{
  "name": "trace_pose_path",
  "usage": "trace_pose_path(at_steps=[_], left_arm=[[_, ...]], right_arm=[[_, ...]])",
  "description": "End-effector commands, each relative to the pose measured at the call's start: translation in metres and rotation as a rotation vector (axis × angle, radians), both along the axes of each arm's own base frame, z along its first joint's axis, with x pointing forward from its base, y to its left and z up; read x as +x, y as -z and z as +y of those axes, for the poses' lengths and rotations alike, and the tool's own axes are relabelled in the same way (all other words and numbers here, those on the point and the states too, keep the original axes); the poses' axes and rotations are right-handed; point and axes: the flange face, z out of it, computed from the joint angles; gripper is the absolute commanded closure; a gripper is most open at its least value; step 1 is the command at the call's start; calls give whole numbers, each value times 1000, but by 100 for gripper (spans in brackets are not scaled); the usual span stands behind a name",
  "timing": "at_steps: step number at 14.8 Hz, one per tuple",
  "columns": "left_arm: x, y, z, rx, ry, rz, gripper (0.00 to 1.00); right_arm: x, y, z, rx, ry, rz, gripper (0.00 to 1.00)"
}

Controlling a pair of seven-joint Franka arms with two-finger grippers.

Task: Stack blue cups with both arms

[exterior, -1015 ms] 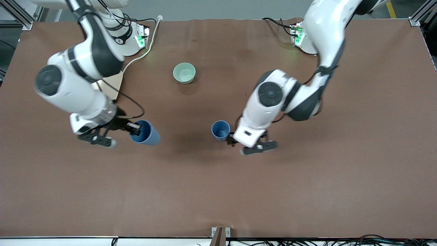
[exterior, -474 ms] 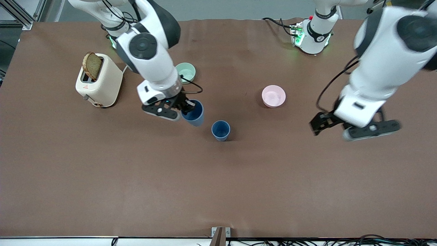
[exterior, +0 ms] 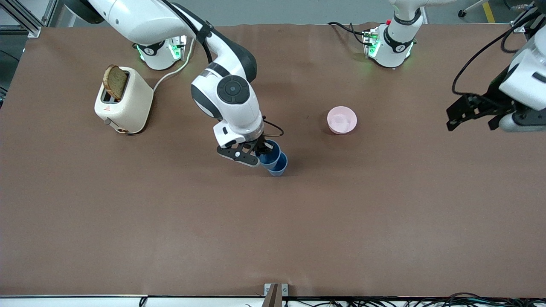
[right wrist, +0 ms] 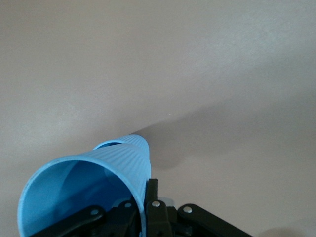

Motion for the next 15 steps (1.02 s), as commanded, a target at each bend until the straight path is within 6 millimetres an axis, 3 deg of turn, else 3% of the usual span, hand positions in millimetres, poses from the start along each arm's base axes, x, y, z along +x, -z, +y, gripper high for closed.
trace_pose_path(at_steps=[1, 7, 15], left_arm=[[-26, -1, 25, 2, 35, 53, 0], [-46, -20, 29, 5, 26, 57, 0], [-44, -16, 32, 21, 21, 68, 0]], right_arm=[[-9, -13, 14, -7, 17, -24, 99], [-16, 2, 23, -18, -2, -19, 99], [-14, 17, 25, -24, -11, -26, 99]])
